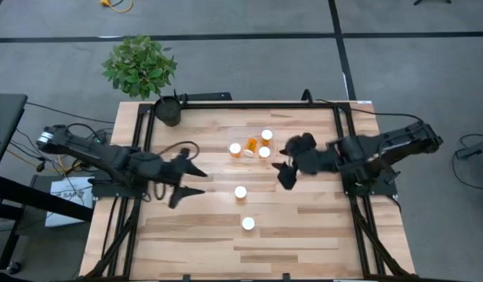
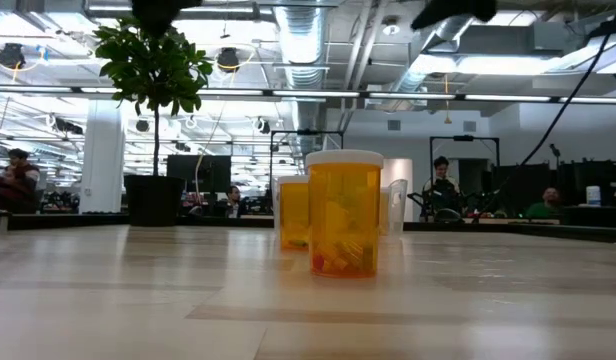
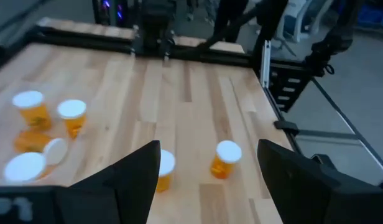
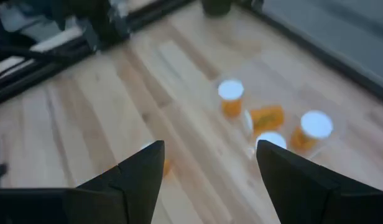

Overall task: Pick and place pill bottles into a basket
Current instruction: Put the orange pill bottle into the transparent bin

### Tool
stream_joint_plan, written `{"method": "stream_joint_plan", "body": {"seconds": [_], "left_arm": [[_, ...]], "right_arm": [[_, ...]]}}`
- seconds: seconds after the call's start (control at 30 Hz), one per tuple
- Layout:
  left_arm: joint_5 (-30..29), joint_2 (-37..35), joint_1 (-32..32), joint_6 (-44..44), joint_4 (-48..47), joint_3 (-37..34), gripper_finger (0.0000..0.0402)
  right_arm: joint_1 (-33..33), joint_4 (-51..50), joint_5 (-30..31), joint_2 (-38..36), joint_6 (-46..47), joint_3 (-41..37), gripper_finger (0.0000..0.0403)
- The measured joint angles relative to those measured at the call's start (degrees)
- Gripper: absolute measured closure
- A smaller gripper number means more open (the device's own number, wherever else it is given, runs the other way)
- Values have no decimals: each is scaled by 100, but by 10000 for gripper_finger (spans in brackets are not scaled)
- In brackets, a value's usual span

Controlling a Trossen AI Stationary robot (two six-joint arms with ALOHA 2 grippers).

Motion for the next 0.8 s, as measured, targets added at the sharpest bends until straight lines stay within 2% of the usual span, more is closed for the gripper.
{"method": "stream_joint_plan", "body": {"seconds": [0.1,0.2,0.3,0.4,0.5,0.63,0.8], "left_arm": [[-312,-539,-137,78,18,-363,143],[-500,-892,-170,77,-1,-595,143],[-504,-1118,-170,79,14,-714,143],[-506,-1202,-170,89,48,-752,143],[-486,-1199,-170,169,76,-752,143],[-445,-1183,-170,165,100,-752,143],[-161,-1191,-168,170,101,-752,143]], "right_arm": [[608,76,839,187,244,2,153],[1081,135,1165,485,518,0,153],[1493,427,1060,914,681,0,153],[1918,928,806,1354,368,0,153],[2228,1341,863,1767,448,0,153],[2364,1621,895,2142,1135,0,153],[2307,2336,297,2412,1428,0,153]]}}
